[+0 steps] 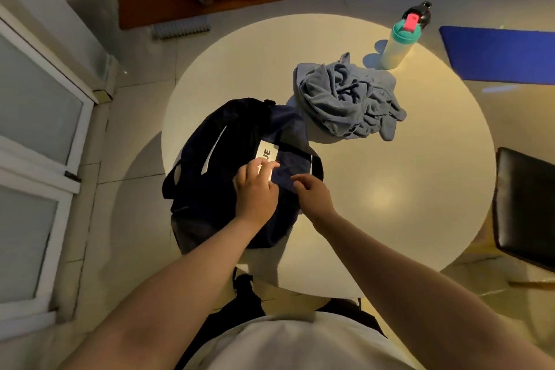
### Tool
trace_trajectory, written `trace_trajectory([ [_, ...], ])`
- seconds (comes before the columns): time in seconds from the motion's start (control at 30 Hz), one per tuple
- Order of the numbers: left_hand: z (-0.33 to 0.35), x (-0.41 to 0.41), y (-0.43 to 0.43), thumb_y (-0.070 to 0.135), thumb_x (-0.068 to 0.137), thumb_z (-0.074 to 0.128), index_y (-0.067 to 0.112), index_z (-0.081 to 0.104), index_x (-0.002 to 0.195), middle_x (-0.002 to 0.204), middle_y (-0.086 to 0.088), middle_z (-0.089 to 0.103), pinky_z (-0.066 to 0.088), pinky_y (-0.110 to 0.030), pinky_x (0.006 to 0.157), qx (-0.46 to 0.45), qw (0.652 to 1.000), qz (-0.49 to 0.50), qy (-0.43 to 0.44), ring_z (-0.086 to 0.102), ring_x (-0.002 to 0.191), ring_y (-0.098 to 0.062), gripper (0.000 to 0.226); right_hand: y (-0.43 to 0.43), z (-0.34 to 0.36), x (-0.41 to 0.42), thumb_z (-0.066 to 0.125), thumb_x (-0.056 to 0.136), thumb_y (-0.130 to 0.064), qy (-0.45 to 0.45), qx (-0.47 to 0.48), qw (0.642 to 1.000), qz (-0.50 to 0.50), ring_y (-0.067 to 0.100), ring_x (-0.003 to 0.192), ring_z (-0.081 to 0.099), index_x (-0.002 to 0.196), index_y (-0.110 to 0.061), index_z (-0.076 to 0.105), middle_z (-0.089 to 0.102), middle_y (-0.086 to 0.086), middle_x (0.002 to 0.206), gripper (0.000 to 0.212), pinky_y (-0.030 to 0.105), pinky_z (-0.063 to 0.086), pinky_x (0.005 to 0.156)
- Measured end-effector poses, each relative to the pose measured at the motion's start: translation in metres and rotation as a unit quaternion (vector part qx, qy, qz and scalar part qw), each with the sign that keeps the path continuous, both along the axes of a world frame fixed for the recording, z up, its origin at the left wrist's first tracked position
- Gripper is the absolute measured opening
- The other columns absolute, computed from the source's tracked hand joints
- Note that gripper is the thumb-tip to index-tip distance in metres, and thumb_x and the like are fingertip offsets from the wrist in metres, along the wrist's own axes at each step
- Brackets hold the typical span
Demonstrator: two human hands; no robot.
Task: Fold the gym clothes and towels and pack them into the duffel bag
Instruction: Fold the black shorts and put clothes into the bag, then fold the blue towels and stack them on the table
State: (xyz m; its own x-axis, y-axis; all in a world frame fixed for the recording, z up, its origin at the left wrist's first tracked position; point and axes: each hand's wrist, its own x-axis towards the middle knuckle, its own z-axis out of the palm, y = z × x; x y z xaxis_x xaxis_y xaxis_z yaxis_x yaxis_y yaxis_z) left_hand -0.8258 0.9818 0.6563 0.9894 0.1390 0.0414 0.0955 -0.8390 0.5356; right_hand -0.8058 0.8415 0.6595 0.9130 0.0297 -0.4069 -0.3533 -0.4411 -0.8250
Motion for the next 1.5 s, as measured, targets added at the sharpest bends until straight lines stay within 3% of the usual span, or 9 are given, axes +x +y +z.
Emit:
trace_trajectory([
  [0.17, 0.002, 0.013, -0.074, 0.016, 0.099, 0.052, 0.018, 0.056, 0.136, 0.133, -0.006, 0.058, 0.049, -0.041, 0.100, -0.147, 0.984, 0.009, 0.097, 0.058, 0.118, -0.024, 0.038, -0.075, 0.009, 0.009, 0.046, 0.101, -0.014, -0.010, -0.030, 0.998, 0.057, 0.022, 0.099, 0.062, 0.115, -0.011, 0.070, 0.069, 0.003, 0.109, 0.029, 0.033, 0.051, 0.088],
  [0.37, 0.019, 0.037, -0.163, 0.015, 0.100, 0.051, 0.017, 0.054, 0.139, 0.140, -0.007, 0.057, 0.044, -0.030, 0.099, -0.245, 0.954, 0.079, 0.155, 0.053, 0.126, -0.022, 0.039, -0.152, 0.031, 0.034, 0.044, 0.101, -0.009, -0.011, -0.081, 0.991, 0.106, 0.022, 0.114, 0.059, 0.124, -0.013, 0.067, 0.065, 0.006, 0.130, 0.032, 0.034, 0.048, 0.097],
  [0.87, 0.017, 0.158, -0.236, 0.016, 0.101, 0.052, 0.021, 0.040, 0.152, 0.154, -0.009, 0.039, 0.042, -0.037, 0.105, -0.261, 0.948, 0.114, 0.141, 0.045, 0.135, -0.028, 0.053, -0.235, 0.041, 0.170, 0.049, 0.097, -0.007, -0.077, -0.058, 0.985, 0.144, 0.029, 0.116, 0.060, 0.124, -0.008, 0.066, 0.066, 0.013, 0.127, 0.032, 0.039, 0.049, 0.092],
  [0.97, 0.004, 0.198, -0.258, 0.015, 0.103, 0.052, 0.022, 0.029, 0.157, 0.162, -0.011, 0.025, 0.037, -0.043, 0.113, -0.283, 0.933, 0.157, 0.159, 0.036, 0.142, -0.031, 0.059, -0.249, 0.028, 0.222, 0.045, 0.102, -0.013, -0.065, -0.042, 0.977, 0.197, 0.031, 0.113, 0.060, 0.129, -0.009, 0.062, 0.064, 0.014, 0.129, 0.032, 0.042, 0.050, 0.091],
  [1.07, -0.009, 0.236, -0.282, 0.017, 0.104, 0.054, 0.020, 0.021, 0.160, 0.167, -0.009, 0.006, 0.028, -0.036, 0.116, -0.270, 0.919, 0.232, 0.171, 0.021, 0.150, -0.031, 0.065, -0.261, 0.012, 0.268, 0.038, 0.104, -0.012, -0.030, -0.021, 0.957, 0.289, 0.033, 0.119, 0.056, 0.138, -0.011, 0.054, 0.057, 0.013, 0.139, 0.037, 0.040, 0.046, 0.091],
  [1.13, -0.020, 0.257, -0.297, 0.019, 0.103, 0.055, 0.017, 0.021, 0.160, 0.167, -0.011, 0.008, 0.030, -0.041, 0.116, -0.257, 0.907, 0.282, 0.178, 0.020, 0.150, -0.034, 0.067, -0.269, -0.002, 0.295, 0.037, 0.107, -0.016, 0.007, -0.016, 0.943, 0.331, 0.033, 0.127, 0.052, 0.148, -0.014, 0.044, 0.050, 0.011, 0.148, 0.041, 0.041, 0.045, 0.099],
  [1.27, -0.046, 0.276, -0.319, 0.006, 0.099, 0.054, -0.008, 0.060, 0.123, 0.123, -0.029, 0.058, 0.049, -0.050, 0.096, -0.243, 0.872, 0.418, 0.078, 0.057, 0.111, -0.044, 0.028, -0.277, -0.033, 0.334, 0.038, 0.107, -0.032, 0.051, -0.001, 0.912, 0.407, 0.035, 0.120, 0.055, 0.155, -0.022, 0.030, 0.051, 0.007, 0.139, 0.049, 0.045, 0.047, 0.097],
  [1.4, -0.020, 0.252, -0.363, 0.007, 0.098, 0.059, 0.002, 0.071, 0.107, 0.103, -0.012, 0.069, 0.044, -0.007, 0.071, -0.254, 0.814, 0.519, -0.060, 0.064, 0.092, -0.026, 0.015, -0.296, -0.043, 0.346, 0.038, 0.107, -0.040, 0.085, 0.039, 0.896, 0.434, 0.022, 0.105, 0.049, 0.151, -0.030, 0.032, 0.047, -0.010, 0.112, 0.046, 0.034, 0.039, 0.088],
  [1.5, 0.000, 0.224, -0.396, 0.005, 0.100, 0.052, 0.002, 0.062, 0.109, 0.093, -0.010, 0.062, 0.039, -0.005, 0.056, -0.234, 0.799, 0.550, -0.065, 0.053, 0.071, -0.006, 0.014, -0.316, -0.042, 0.341, 0.039, 0.107, -0.036, 0.068, 0.063, 0.897, 0.433, 0.026, 0.112, 0.056, 0.155, -0.036, 0.025, 0.051, -0.007, 0.131, 0.050, 0.037, 0.045, 0.090],
])
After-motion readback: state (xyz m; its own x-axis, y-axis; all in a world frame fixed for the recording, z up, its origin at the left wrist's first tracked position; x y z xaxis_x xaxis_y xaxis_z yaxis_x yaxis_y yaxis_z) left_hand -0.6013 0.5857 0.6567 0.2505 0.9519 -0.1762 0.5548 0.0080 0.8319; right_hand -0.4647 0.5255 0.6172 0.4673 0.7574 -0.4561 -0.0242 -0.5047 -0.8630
